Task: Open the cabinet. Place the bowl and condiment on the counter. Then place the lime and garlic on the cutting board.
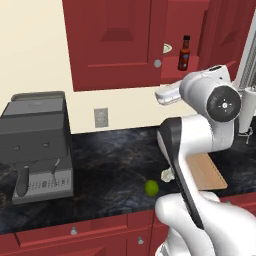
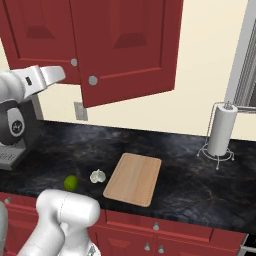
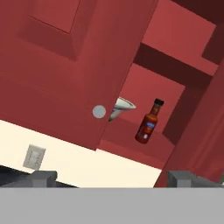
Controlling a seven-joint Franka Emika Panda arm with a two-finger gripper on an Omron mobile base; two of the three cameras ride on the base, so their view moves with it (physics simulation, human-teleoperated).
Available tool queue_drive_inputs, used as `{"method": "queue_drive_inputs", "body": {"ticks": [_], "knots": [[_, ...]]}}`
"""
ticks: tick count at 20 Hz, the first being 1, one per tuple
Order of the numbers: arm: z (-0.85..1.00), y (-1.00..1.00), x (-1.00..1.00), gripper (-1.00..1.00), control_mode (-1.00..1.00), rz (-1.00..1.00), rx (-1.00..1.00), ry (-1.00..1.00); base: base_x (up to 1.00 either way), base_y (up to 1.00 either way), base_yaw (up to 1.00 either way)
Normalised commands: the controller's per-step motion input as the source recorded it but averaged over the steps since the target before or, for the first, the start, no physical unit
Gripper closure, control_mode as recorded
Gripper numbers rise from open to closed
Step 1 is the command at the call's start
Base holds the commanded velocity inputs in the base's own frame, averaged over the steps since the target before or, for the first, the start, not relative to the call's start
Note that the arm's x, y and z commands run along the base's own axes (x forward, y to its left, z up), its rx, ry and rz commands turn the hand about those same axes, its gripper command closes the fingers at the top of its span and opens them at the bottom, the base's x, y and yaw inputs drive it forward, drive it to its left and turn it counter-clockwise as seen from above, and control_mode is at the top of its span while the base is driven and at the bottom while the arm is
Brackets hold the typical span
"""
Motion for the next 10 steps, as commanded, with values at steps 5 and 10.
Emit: {"method": "queue_drive_inputs", "body": {"ticks": [5, 10], "knots": [[-0.24, 0.15, 0.22, -1.00, -1.00, -0.11, -0.12, 0.01, 0.00, 0.00, 0.00], [-0.22, 0.03, 0.38, -1.00, -1.00, -0.07, -0.07, 0.02, 0.00, 0.00, 0.00]]}}
